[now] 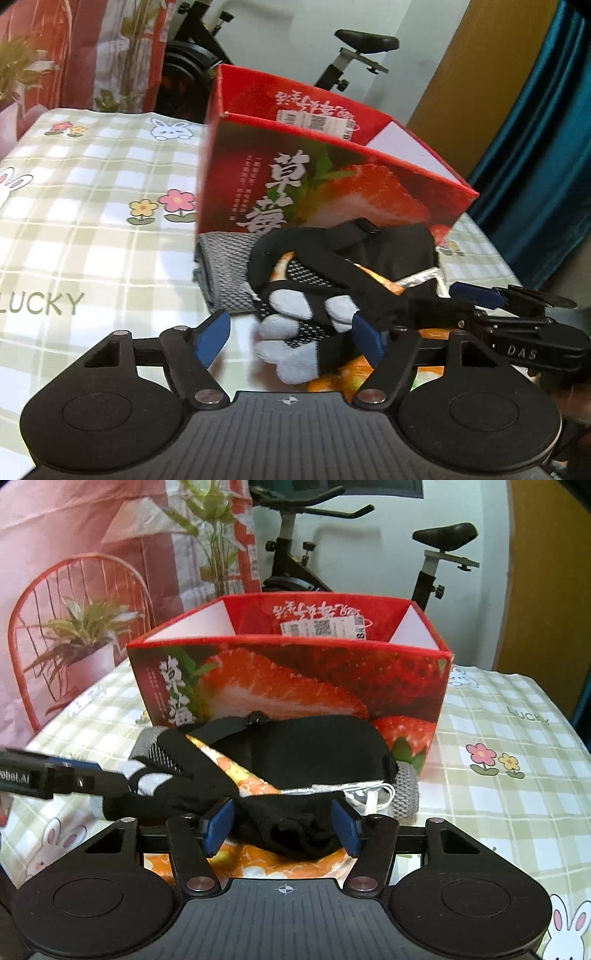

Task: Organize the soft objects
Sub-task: 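Close both grippers on the black gloves, then lift the black gloves with both grippers and carry them over the red box, then lower the gloves into the red box and open both grippers, then move both grippers down to the orange floral cloth beside the box, then close both grippers on the orange floral cloth, then lift the orange floral cloth and carry it over the red box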

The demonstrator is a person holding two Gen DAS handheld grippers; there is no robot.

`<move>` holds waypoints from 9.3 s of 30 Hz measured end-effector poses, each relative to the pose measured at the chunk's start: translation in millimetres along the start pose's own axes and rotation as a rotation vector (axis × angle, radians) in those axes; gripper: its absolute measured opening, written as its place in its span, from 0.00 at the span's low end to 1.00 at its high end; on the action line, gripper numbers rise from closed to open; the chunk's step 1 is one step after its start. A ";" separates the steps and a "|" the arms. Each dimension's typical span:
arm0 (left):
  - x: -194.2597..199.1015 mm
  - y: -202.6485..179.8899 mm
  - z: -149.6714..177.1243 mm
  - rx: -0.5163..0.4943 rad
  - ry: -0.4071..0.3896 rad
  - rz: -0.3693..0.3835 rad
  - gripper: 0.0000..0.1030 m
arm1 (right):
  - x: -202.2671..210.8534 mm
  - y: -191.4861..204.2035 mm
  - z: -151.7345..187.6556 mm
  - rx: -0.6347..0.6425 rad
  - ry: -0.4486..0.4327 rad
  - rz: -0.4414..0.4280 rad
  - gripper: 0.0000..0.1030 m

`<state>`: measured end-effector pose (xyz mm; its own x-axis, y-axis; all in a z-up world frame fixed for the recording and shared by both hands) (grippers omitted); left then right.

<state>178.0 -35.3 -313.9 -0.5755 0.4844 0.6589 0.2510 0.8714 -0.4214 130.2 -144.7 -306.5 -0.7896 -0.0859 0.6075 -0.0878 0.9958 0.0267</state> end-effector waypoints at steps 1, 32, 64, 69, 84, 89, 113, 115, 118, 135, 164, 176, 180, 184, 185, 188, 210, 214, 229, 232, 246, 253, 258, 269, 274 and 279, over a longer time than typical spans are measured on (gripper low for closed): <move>-0.4 -1.4 0.6 -0.003 0.001 0.011 0.72 | 1.8 -1.1 -0.7 -0.005 -0.003 -0.001 0.54; -14.1 -3.6 12.0 0.028 0.055 0.080 0.07 | 3.2 -2.7 7.9 -0.042 0.006 -0.074 0.16; 56.6 -11.4 -68.1 0.022 -0.264 0.102 0.05 | 43.1 17.1 -88.5 0.067 -0.210 -0.141 0.14; 73.7 -19.7 -105.5 -0.013 -0.362 0.092 0.05 | 50.6 17.6 -133.2 0.105 -0.285 -0.157 0.14; 4.6 -40.3 -168.3 -0.101 -0.254 0.052 0.05 | -30.5 -38.6 -178.4 0.050 -0.189 -0.145 0.14; -31.5 -38.3 -165.4 -0.110 -0.156 0.023 0.06 | -67.2 -57.0 -156.8 -0.027 -0.065 -0.158 0.14; -26.5 -36.3 -159.8 -0.161 -0.156 -0.048 0.80 | -82.0 -82.1 -137.9 0.046 0.035 0.033 0.65; -22.0 -38.8 -156.7 -0.169 -0.154 -0.044 0.80 | -72.8 -78.8 -141.2 0.054 0.021 0.031 0.68; -11.9 -38.7 -149.2 -0.165 -0.146 -0.047 0.80 | -57.2 -72.9 -143.5 0.054 -0.001 0.027 0.75; 22.8 -20.1 -72.3 -0.136 -0.062 -0.022 0.79 | 9.2 -22.9 -78.4 0.048 -0.006 0.016 0.99; -7.6 0.6 -7.8 -0.015 0.078 0.005 0.72 | -7.8 -8.2 33.3 -0.155 0.260 -0.120 0.88; -21.3 10.4 -6.5 0.040 0.104 0.010 0.68 | -33.5 0.7 24.1 -0.094 0.255 -0.126 0.78; -33.7 17.3 -6.5 0.070 0.117 -0.007 0.68 | -37.7 11.2 20.8 -0.051 0.247 -0.132 0.77; -37.5 23.1 -4.1 0.100 0.122 -0.001 0.52 | -41.9 21.0 16.5 -0.038 0.232 -0.155 0.76; -35.7 26.0 -4.5 0.094 0.108 -0.018 0.36 | -43.1 23.0 15.4 -0.033 0.230 -0.156 0.75; -27.5 35.3 -7.3 0.106 0.065 -0.027 0.22 | -45.8 25.7 12.9 -0.027 0.221 -0.161 0.75; -13.6 64.4 9.0 0.204 0.015 -0.069 0.22 | -44.6 42.6 7.3 -0.081 0.201 -0.242 0.38; -13.3 64.5 9.0 0.205 0.015 -0.069 0.22 | -41.0 44.2 2.6 -0.057 0.177 -0.235 0.29; 7.8 37.6 -8.8 0.102 -0.074 -0.018 0.17 | -19.3 43.5 -18.2 0.026 0.080 -0.197 0.15; 14.3 28.2 -13.4 0.074 -0.099 -0.004 0.17 | -14.7 40.6 -23.4 0.028 0.060 -0.185 0.15; 24.8 -3.1 -20.8 -0.005 -0.125 0.072 0.17 | -1.6 22.3 -25.3 -0.006 0.010 -0.134 0.15; 36.7 -16.3 -40.3 -0.045 -0.171 0.099 0.17 | 9.7 18.2 -41.7 0.014 -0.047 -0.120 0.15; 50.4 -36.5 -71.4 -0.079 -0.233 0.140 0.17 | 24.1 9.2 -77.2 0.068 -0.107 -0.115 0.15; 32.0 -63.8 -153.5 -0.127 -0.323 0.135 0.16 | 15.3 -26.8 -162.4 0.180 -0.191 -0.066 0.15; -1.3 -59.3 -184.1 -0.110 -0.305 0.097 0.16 | -19.8 -46.9 -186.8 0.172 -0.159 -0.048 0.14; -43.3 -50.1 -206.4 -0.106 -0.253 0.058 0.16 | -66.1 -66.1 -195.9 0.145 -0.101 -0.027 0.14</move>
<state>350.9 -84.0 -192.7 -0.7306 0.5104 0.4536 0.3615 0.8527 -0.3772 307.2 -198.4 -192.9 -0.8423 -0.1231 0.5247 -0.1913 0.9785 -0.0775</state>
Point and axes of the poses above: each gripper's, at about its wrist camera, not at the fingertips, and x roughly against the way its jaws point, y to its left, z to its underside, the point moved 10 cm from there along -x, roughly the way its jaws point, and after that the axes turned 11 degrees about x, right-handed, at the moved point
